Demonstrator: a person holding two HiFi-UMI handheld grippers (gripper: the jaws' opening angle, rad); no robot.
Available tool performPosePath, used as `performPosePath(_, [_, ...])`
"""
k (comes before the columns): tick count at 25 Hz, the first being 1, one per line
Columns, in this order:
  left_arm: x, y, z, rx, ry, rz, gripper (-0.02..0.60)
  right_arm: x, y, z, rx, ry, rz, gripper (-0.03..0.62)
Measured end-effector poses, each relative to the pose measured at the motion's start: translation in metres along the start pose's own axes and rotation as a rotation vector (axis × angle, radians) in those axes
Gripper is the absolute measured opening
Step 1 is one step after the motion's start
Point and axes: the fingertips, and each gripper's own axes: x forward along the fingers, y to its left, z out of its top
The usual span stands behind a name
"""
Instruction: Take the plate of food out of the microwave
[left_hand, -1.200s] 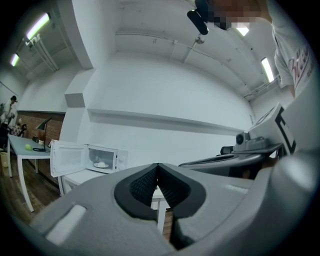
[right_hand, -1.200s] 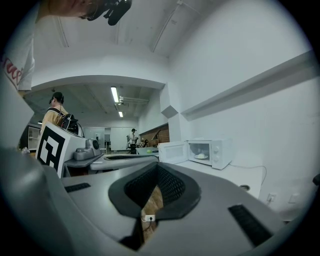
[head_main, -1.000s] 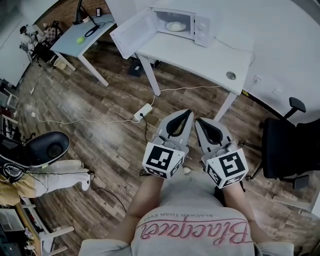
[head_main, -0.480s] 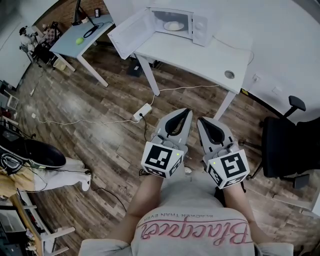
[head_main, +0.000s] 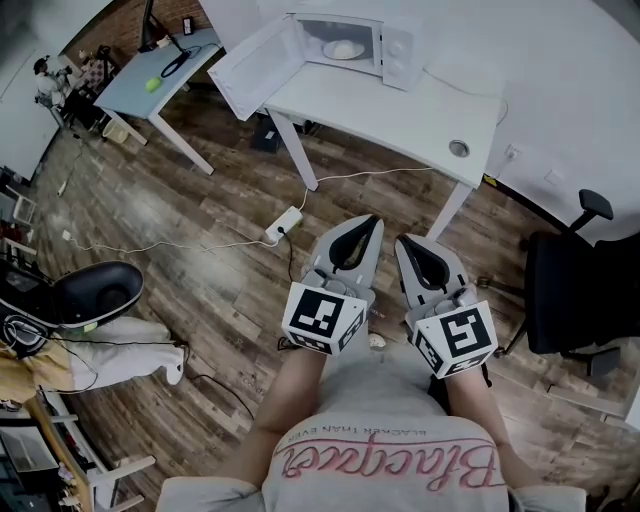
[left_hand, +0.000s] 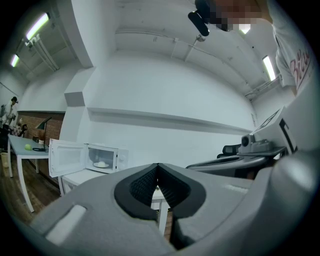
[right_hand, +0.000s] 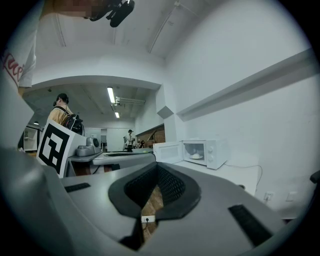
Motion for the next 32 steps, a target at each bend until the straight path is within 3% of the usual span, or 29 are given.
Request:
performPosePath(20, [0.038,0.054,-0.002,-0.002,-0.006,-0.017,0.006,0.067,-0.019,0.003,-0.014,-0.012,0.001,0.011])
performPosePath(32, [0.081,0.089,-0.006,-0.012,0.011,-0.064,0.006,0.118,-0.043,0.004,-0.013,0.006,-0.017,0.011])
